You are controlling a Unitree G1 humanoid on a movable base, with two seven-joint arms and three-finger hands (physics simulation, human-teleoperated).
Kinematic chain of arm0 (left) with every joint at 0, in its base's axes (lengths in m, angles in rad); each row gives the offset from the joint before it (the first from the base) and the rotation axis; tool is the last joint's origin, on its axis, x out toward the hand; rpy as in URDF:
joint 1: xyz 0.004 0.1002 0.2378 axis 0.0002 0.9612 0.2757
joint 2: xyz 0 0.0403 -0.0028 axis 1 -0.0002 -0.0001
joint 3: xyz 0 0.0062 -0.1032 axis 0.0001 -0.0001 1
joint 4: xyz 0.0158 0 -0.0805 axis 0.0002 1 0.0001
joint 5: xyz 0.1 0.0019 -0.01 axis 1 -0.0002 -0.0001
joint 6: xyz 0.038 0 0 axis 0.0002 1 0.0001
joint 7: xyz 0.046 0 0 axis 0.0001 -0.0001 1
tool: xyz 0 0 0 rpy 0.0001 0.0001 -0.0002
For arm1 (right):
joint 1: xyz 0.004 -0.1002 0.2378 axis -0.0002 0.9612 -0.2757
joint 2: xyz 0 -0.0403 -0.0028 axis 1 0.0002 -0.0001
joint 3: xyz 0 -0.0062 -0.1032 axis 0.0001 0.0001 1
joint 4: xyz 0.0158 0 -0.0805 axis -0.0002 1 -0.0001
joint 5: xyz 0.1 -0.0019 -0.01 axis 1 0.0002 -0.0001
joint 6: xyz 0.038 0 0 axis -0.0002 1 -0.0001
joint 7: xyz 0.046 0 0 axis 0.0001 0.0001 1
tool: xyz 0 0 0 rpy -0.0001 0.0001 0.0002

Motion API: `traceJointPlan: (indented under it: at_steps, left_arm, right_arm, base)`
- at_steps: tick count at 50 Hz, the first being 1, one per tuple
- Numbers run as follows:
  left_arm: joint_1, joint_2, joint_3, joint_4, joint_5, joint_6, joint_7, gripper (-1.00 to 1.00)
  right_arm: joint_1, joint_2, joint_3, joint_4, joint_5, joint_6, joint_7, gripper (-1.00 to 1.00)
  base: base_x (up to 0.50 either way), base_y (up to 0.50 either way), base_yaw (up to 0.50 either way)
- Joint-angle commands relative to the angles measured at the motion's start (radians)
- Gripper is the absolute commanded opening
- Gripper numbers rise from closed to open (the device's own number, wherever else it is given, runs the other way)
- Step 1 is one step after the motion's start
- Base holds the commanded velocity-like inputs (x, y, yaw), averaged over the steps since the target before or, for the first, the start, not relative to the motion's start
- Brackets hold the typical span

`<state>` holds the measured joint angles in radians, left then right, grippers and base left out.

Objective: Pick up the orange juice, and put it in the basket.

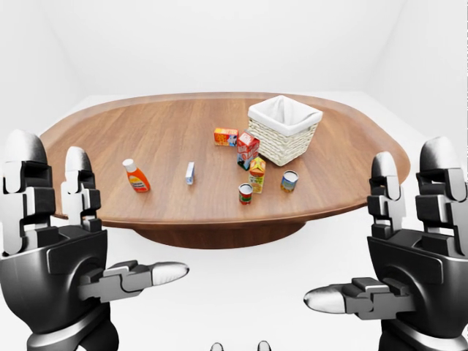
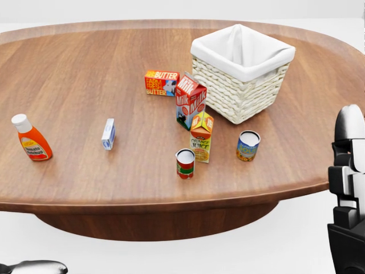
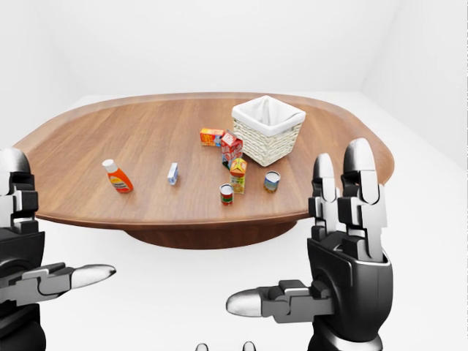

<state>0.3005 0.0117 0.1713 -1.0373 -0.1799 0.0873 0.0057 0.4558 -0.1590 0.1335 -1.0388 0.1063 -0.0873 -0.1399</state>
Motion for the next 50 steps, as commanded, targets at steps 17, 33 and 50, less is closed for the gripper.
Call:
traceJointPlan:
  at_steps: [17,33,50]
  left_arm:
    - [0.015,0.004,-0.039,-0.010,0.002,0.000,-0.022,1.00]
    - [0.014,-0.009,-0.051,-0.010,0.035,0.000,-0.032,1.00]
    - [0.006,-0.014,-0.049,-0.010,0.039,0.000,-0.043,1.00]
  right_arm:
    - [-0.025,0.014,-0.007,-0.008,0.046,0.000,0.011,1.00]
    - [-0.030,0.018,0.013,-0.008,0.011,0.000,0.032,1.00]
    - [-0.028,0.034,0.003,-0.008,0.012,0.000,0.041,1.00]
  base:
    - [0.08,-0.50,0.00]
    - [0.33,-0.41,0.00]
    - [0.50,-0.21,0.00]
